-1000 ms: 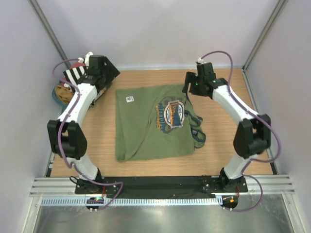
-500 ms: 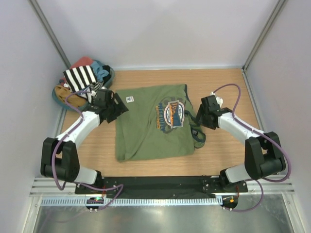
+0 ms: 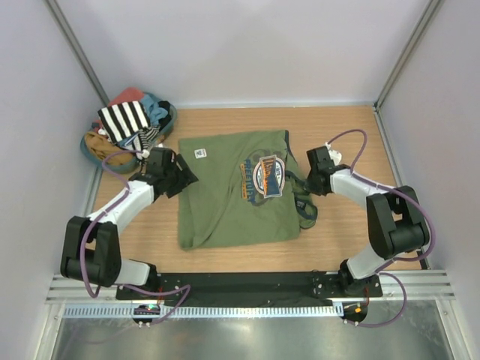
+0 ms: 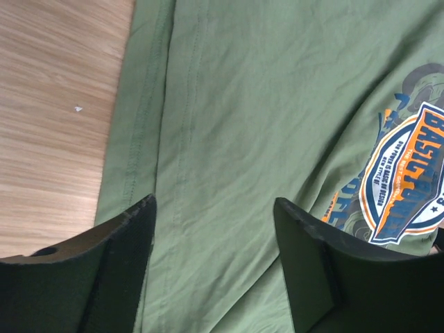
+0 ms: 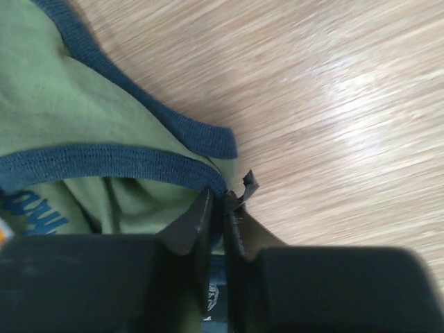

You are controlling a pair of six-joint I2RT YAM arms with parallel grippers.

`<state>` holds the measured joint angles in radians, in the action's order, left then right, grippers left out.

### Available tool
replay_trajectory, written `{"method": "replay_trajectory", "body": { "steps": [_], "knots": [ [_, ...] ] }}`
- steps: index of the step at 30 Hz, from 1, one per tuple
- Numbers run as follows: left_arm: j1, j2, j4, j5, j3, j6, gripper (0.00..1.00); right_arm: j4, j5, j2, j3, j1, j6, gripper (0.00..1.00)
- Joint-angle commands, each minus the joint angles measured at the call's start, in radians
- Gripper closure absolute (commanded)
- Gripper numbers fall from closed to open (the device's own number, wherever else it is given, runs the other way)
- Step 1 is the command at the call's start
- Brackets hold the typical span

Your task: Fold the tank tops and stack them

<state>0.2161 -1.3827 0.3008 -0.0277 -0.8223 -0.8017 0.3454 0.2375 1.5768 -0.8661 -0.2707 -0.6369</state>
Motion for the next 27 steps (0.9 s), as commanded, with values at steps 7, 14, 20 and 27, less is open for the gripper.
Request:
{"method": "replay_trajectory", "body": {
  "steps": [7, 14, 20, 27],
  "knots": [
    [-0.021, -0.108, -0.063, 0.003, -0.072, 0.047, 0.5, 0.04, 0.169, 0.021, -0.209, 0.192, 0.009, 0.99],
    [-0.029, -0.213, -0.071, 0.006, -0.158, 0.058, 0.66, 0.138, 0.214, 0.31, -0.73, 0.29, 0.046, 0.99],
    [-0.084, -0.346, -0.052, 0.02, -0.309, 0.045, 0.66, 0.187, 0.197, 0.515, -0.997, 0.301, 0.075, 0.94],
    [-0.112, -0.484, -0.022, 0.103, -0.507, 0.059, 0.53, 0.139, 0.106, 0.533, -0.989, 0.34, 0.074, 0.35]
  ]
}}
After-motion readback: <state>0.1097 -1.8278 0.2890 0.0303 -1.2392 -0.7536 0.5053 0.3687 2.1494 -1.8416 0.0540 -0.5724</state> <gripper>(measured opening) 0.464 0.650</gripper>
